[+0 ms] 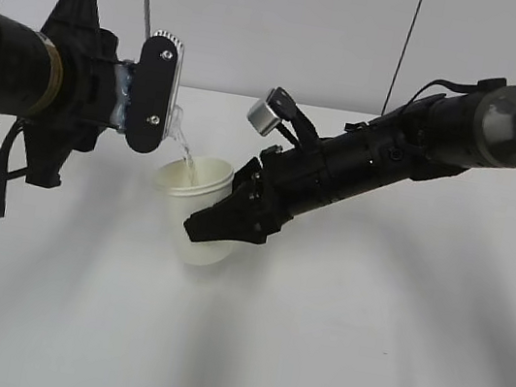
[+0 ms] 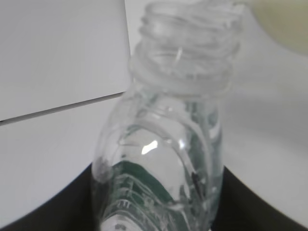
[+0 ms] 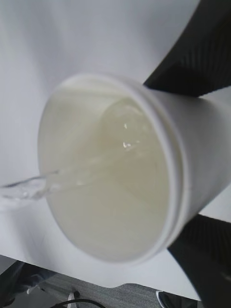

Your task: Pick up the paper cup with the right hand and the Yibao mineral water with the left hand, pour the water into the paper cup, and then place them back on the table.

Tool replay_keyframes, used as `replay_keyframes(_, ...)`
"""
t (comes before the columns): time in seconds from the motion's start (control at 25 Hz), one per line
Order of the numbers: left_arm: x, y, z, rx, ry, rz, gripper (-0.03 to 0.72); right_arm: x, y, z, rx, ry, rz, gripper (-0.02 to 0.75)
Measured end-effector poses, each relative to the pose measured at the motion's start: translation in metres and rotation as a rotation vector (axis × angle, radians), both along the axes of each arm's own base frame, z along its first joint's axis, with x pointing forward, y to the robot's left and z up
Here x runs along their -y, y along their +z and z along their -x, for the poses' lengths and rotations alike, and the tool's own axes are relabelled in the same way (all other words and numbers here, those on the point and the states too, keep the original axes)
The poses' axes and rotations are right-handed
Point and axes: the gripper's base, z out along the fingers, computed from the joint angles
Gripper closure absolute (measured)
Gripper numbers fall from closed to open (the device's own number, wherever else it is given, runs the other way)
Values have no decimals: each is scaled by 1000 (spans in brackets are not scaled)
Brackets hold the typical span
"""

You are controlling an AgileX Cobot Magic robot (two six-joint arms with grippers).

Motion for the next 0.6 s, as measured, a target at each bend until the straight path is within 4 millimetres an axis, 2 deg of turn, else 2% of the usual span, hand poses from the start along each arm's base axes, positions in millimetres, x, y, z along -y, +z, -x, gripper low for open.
replay_keyframes(0.6, 1, -3, 2, -47, 64, 108, 303, 0, 0, 0, 2, -4, 3, 200)
